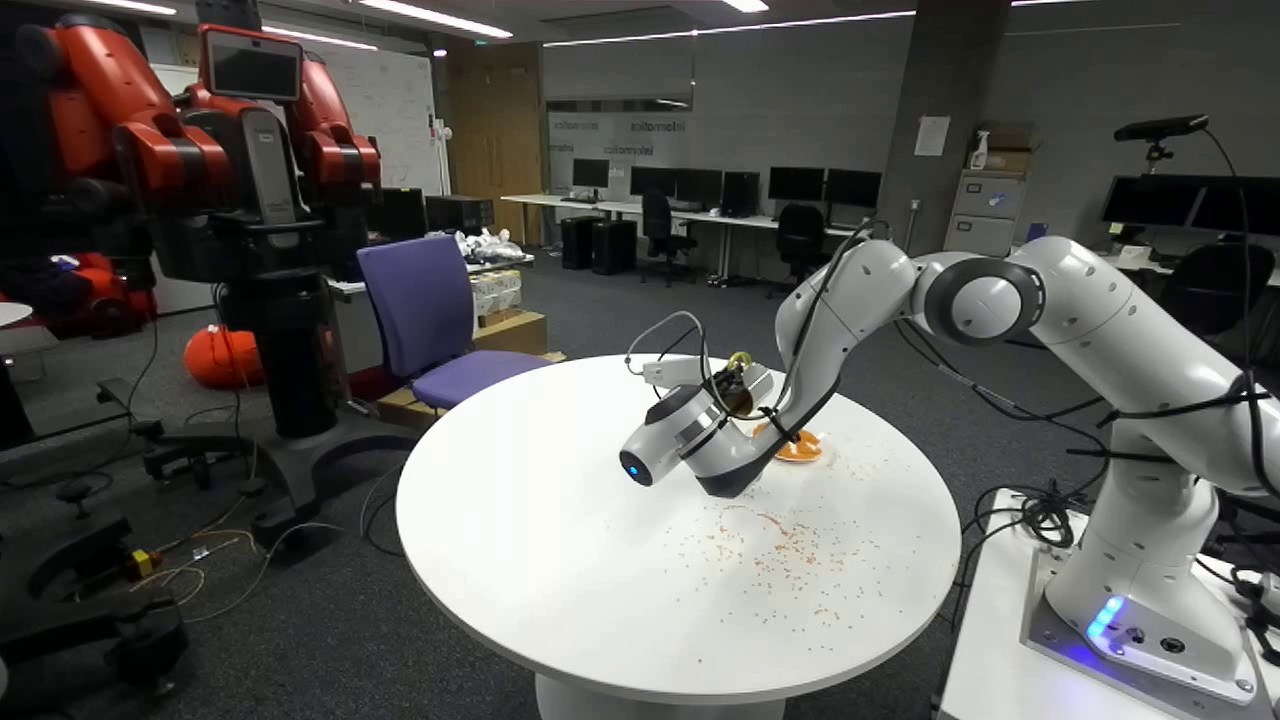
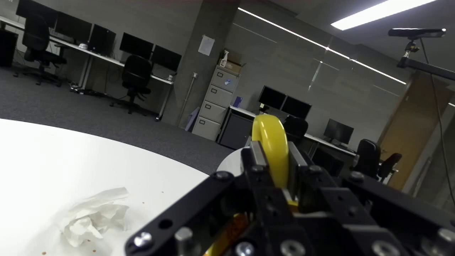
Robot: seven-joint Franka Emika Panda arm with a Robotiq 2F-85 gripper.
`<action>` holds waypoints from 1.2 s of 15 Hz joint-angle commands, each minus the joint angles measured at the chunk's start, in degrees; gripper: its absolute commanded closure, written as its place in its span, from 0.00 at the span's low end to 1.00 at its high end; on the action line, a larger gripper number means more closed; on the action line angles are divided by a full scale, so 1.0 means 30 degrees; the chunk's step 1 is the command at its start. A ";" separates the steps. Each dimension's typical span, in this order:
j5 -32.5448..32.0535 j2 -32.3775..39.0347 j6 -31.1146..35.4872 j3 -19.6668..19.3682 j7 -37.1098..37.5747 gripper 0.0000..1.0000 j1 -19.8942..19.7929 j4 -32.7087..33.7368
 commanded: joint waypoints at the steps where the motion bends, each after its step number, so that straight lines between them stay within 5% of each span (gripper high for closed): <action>1: -0.0082 0.0064 -0.0105 0.0156 0.0000 0.95 -0.0087 0.0068; 18: -0.0341 0.1013 0.0142 0.0186 -0.1062 0.95 -0.0074 0.0250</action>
